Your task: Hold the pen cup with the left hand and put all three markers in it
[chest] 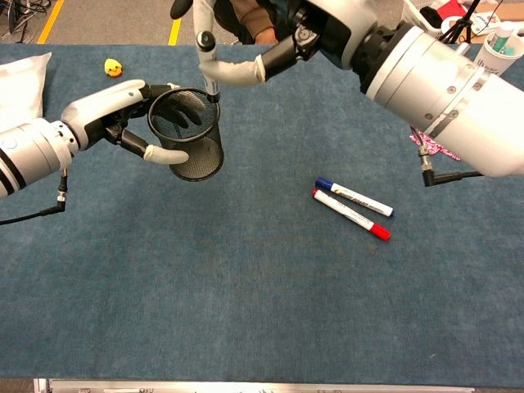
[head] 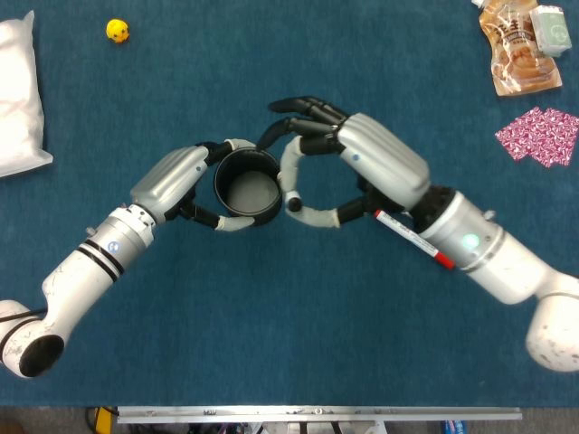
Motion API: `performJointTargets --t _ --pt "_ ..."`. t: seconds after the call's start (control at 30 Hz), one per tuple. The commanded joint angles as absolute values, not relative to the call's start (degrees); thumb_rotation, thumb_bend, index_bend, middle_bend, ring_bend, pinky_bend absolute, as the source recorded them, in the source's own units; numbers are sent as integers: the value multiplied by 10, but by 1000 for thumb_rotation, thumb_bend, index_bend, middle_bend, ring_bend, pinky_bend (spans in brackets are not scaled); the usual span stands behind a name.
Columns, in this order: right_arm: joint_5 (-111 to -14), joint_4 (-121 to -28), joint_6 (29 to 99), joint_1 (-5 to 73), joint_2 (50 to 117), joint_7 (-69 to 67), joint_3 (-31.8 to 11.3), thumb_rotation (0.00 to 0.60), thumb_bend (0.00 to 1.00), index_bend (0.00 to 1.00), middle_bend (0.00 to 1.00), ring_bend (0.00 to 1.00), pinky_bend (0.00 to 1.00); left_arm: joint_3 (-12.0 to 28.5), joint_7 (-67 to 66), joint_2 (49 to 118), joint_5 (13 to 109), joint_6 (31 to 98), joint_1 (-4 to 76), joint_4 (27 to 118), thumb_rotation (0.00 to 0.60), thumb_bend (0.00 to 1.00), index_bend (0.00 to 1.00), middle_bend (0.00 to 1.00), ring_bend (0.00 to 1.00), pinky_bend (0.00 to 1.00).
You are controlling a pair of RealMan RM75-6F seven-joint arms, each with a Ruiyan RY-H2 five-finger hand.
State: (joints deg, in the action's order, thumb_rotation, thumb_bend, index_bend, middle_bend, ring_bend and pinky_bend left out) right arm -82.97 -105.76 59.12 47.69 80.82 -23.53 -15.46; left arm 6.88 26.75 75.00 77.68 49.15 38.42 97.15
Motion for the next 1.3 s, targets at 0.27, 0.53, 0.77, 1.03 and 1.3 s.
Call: performJointTargets --t 0.27,0.53,0.77,1.03,1.3 --pt "-795 -1001 566 513 881 -224 -170 600 263 646 338 125 110 72 257 753 771 490 388 979 508 165 219 327 259 179" --pt "-794 -975 552 528 901 -209 -169 600 175 335 220 90 57 73 256 750 770 496 385 982 505 164 220 327 258 179" --pt "-838 -972 591 503 861 -195 -155 600 159 289 213 88 57 70 259 739 772 500 379 983 506 165 220 327 259 178" --pt "-995 -940 666 452 755 -183 -61 600 167 447 321 179 296 63 263 720 777 503 370 983 508 165 219 327 259 179" --pt "-1100 -857 709 423 712 -168 24 600 171 488 339 179 309 60 259 710 779 511 363 986 505 165 219 327 259 179"
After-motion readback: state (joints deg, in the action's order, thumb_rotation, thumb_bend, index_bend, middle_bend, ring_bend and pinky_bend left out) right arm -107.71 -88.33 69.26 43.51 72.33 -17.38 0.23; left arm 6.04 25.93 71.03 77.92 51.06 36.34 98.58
